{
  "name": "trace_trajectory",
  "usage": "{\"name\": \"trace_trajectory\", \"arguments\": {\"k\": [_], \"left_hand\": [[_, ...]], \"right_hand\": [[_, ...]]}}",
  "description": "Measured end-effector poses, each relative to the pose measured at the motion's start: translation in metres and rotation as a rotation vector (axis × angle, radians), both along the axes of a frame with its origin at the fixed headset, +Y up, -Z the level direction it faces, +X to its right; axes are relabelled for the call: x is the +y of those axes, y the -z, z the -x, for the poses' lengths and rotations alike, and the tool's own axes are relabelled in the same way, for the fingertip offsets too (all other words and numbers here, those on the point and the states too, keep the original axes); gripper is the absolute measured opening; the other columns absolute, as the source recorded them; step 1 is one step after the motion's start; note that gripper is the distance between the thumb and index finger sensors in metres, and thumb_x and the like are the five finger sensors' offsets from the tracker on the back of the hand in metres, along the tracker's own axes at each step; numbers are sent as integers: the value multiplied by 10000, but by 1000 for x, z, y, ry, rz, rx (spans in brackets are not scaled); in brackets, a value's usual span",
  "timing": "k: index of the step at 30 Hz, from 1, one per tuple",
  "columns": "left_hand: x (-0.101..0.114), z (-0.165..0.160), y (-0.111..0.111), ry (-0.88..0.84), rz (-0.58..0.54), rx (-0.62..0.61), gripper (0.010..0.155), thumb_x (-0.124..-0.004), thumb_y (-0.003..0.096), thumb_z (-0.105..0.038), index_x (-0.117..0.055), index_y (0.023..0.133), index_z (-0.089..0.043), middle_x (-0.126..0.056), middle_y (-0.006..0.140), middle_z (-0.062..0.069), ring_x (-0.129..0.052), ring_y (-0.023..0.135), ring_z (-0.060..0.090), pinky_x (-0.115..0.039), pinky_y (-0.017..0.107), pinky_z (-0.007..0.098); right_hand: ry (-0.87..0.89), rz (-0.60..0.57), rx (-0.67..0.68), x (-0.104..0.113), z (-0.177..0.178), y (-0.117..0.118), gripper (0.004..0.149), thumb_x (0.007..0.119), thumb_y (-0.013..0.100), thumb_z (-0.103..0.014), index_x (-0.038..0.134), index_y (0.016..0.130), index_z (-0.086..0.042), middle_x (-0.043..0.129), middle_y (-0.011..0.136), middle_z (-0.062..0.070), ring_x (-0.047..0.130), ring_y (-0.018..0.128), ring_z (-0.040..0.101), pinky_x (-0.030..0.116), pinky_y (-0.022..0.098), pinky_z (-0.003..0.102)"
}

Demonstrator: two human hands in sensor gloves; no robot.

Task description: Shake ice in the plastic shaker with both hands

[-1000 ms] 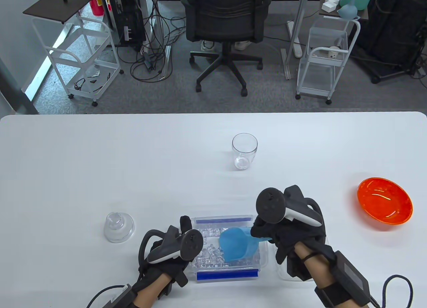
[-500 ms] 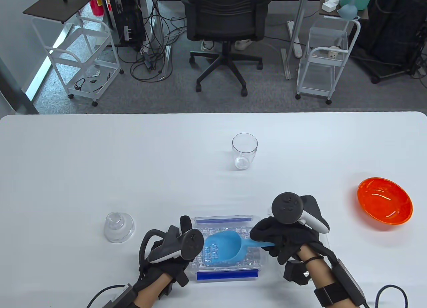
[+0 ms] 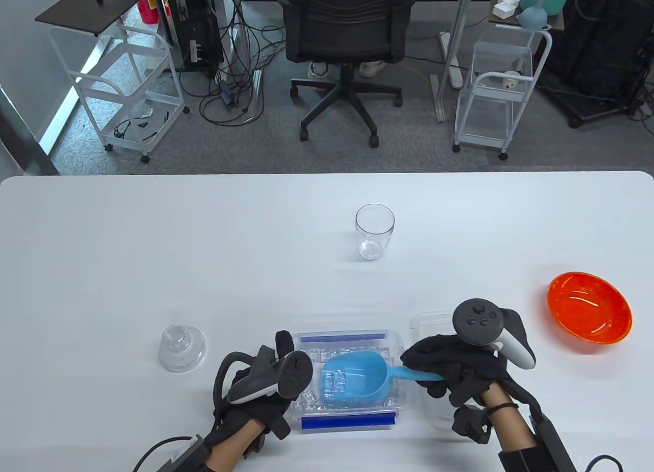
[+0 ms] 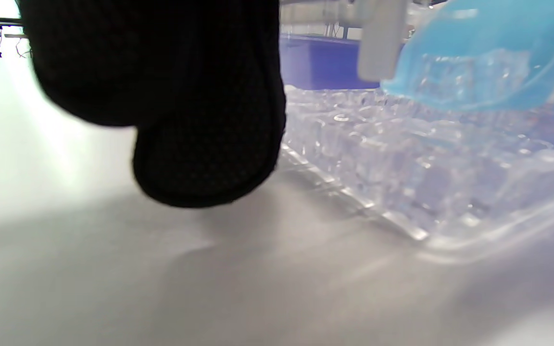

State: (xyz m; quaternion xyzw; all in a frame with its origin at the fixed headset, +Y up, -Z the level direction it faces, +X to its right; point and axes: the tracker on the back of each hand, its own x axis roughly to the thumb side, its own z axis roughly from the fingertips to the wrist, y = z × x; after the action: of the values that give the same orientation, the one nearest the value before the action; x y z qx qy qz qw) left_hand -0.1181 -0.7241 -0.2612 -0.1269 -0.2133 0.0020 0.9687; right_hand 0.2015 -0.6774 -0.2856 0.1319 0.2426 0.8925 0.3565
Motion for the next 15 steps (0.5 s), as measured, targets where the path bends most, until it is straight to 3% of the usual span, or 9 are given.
{"name": "trace_trajectory", "arguments": {"k": [15], "left_hand": [[0,0,0,-3,5,0,669,-435,641,-274,-206,1022,226,-957,718,253,-1066,430,271,-885,279,330]], "right_hand": [[90,39,-112,41,-19,14,469,755,521,-385,914,823,-64,1005,430,66,1016,155,161,844,68,235]]}}
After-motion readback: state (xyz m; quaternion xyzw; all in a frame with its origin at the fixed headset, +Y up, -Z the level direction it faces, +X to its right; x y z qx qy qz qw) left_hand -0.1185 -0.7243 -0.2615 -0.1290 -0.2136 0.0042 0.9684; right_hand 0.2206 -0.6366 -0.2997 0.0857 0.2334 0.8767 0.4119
